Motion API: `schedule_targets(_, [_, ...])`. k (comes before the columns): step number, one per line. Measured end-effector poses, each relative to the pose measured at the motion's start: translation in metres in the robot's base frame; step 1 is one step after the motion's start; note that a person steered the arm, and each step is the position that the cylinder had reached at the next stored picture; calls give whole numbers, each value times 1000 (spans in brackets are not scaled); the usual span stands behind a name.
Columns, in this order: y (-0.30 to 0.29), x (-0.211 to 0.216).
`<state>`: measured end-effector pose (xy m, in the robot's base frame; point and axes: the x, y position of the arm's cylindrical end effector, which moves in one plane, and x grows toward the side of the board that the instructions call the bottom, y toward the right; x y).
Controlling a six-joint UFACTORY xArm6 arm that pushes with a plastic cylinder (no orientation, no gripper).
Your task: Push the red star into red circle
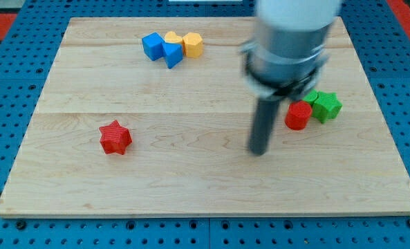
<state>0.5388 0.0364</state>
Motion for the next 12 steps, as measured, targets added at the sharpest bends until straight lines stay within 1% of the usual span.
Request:
schedule_targets(1, [-154,50])
schedule_targets(2, [-289,35])
schedule_targets(4, [-114,-46])
schedule_targets(5, [-154,-45])
schedule_targets(6, [-261,-27])
schedule_targets(7, [-322,-51])
schedule_targets(8, [-179,-55])
schedule_targets(9, [-51,-67])
schedule_targets(10, [-127,-37])
schedule_targets(11, [-247,-24])
schedule_targets(12, [-297,-76])
